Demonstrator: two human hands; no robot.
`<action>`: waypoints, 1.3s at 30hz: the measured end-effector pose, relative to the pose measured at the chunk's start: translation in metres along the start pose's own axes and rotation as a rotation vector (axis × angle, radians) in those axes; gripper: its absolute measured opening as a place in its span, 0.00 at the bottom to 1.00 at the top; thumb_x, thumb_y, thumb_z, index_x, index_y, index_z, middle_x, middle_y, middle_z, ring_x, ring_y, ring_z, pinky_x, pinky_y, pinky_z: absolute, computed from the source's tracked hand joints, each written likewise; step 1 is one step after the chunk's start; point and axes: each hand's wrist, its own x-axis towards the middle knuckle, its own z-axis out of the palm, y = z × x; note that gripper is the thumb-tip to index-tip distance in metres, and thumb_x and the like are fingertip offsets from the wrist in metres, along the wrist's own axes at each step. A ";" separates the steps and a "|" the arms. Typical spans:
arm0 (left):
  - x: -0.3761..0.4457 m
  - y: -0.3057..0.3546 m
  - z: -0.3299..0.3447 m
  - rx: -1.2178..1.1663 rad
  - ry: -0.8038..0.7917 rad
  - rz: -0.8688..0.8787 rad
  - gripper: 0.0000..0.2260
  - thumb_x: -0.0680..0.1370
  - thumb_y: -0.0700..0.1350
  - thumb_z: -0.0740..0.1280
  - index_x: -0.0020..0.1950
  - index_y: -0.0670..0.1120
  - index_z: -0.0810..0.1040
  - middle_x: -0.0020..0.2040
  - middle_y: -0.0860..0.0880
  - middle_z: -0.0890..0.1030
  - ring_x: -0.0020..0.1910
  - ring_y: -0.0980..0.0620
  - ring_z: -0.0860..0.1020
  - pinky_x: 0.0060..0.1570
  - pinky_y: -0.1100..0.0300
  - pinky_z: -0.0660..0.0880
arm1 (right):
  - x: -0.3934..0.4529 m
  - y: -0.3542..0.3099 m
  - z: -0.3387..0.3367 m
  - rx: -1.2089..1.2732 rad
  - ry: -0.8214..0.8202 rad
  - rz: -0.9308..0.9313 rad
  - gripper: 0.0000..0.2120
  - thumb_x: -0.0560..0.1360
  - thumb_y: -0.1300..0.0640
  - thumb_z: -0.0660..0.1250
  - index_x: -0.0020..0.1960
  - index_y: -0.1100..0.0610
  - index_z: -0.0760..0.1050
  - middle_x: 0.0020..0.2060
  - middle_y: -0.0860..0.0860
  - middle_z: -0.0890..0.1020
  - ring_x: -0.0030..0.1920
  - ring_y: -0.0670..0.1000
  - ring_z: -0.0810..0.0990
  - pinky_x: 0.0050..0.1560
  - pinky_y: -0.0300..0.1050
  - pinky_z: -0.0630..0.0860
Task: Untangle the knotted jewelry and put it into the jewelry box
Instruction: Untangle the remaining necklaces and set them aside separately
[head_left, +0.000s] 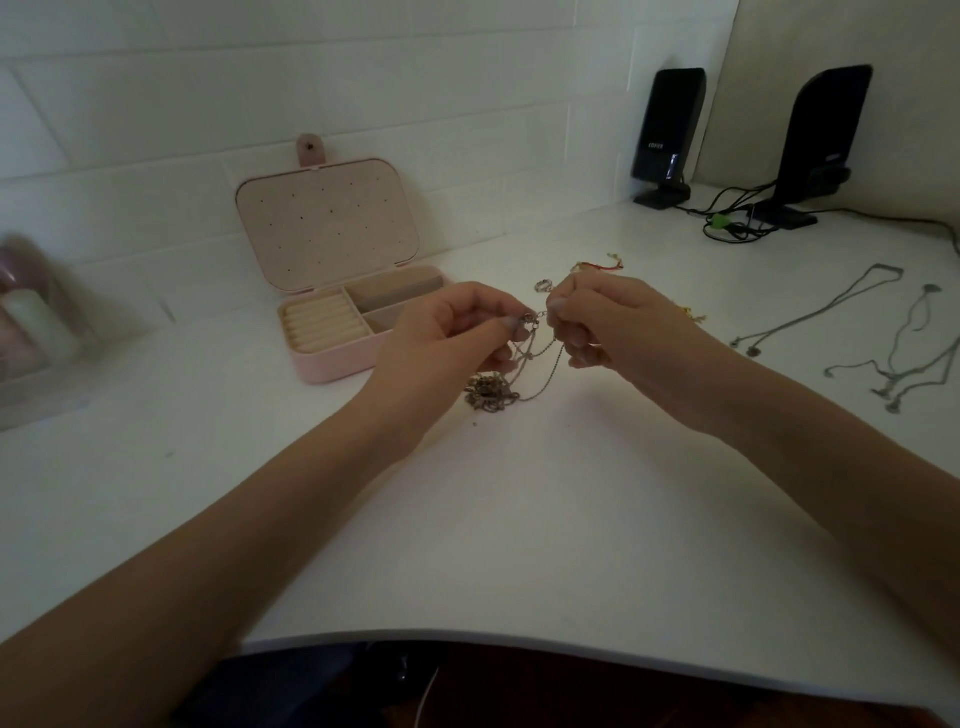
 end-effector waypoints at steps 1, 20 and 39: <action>0.000 0.000 0.000 0.012 -0.004 -0.004 0.10 0.78 0.32 0.62 0.43 0.45 0.79 0.31 0.55 0.80 0.30 0.59 0.74 0.31 0.70 0.72 | 0.000 0.000 0.000 0.031 -0.020 0.023 0.12 0.78 0.61 0.58 0.36 0.56 0.70 0.29 0.46 0.70 0.31 0.45 0.68 0.37 0.38 0.70; -0.002 -0.002 0.003 0.198 -0.049 0.079 0.06 0.71 0.47 0.71 0.36 0.58 0.81 0.34 0.47 0.70 0.36 0.51 0.67 0.39 0.57 0.64 | 0.007 0.008 -0.002 0.200 -0.201 0.134 0.11 0.77 0.59 0.56 0.36 0.54 0.64 0.23 0.46 0.62 0.24 0.46 0.59 0.30 0.39 0.65; 0.001 -0.008 -0.001 0.213 0.005 0.193 0.05 0.72 0.44 0.72 0.37 0.51 0.79 0.30 0.51 0.65 0.30 0.57 0.63 0.31 0.69 0.62 | -0.007 -0.008 -0.004 -0.030 -0.141 0.076 0.11 0.79 0.60 0.57 0.37 0.55 0.67 0.27 0.47 0.63 0.26 0.45 0.60 0.27 0.37 0.62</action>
